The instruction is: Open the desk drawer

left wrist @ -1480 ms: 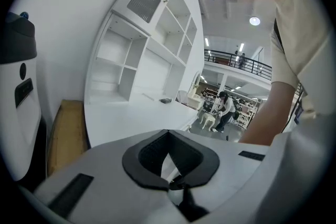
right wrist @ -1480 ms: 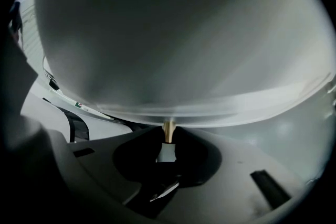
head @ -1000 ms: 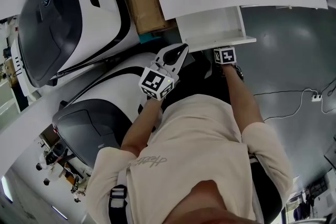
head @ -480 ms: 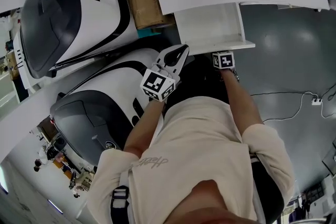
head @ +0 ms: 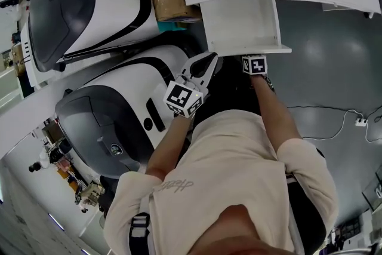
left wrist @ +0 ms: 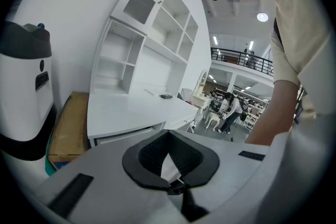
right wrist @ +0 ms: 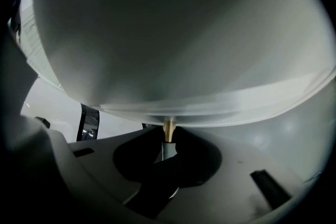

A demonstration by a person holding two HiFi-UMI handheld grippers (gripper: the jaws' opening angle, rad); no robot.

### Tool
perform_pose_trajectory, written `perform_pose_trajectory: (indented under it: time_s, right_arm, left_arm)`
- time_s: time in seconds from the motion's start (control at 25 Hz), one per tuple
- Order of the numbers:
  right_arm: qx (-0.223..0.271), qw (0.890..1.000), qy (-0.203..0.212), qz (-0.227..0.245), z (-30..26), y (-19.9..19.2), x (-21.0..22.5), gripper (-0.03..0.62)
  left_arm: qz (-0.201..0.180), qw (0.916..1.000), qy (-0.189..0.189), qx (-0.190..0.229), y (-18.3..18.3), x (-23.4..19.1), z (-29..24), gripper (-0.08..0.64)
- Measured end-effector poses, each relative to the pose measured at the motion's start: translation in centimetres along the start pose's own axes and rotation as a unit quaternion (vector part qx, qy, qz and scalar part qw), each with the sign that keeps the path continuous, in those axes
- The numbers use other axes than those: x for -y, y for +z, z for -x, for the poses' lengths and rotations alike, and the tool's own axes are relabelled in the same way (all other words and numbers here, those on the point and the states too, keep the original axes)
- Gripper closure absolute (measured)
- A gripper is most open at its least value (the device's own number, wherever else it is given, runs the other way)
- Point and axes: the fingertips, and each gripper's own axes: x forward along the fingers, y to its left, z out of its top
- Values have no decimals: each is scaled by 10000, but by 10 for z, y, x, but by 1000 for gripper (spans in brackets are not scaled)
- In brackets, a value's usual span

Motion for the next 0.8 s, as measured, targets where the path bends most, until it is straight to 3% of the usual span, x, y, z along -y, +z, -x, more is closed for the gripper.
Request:
perform_pose_trajectory:
  time_s: [0.36, 0.8]
  right_arm:
    - [7, 9978, 205, 632, 16, -10, 0, 494]
    - [562, 9882, 854, 1141, 105, -19, -4, 494]
  left_arm:
    - [-29, 9997, 224, 87, -11, 26, 14, 560]
    - [-220, 9994, 106, 260, -7, 64, 1, 560]
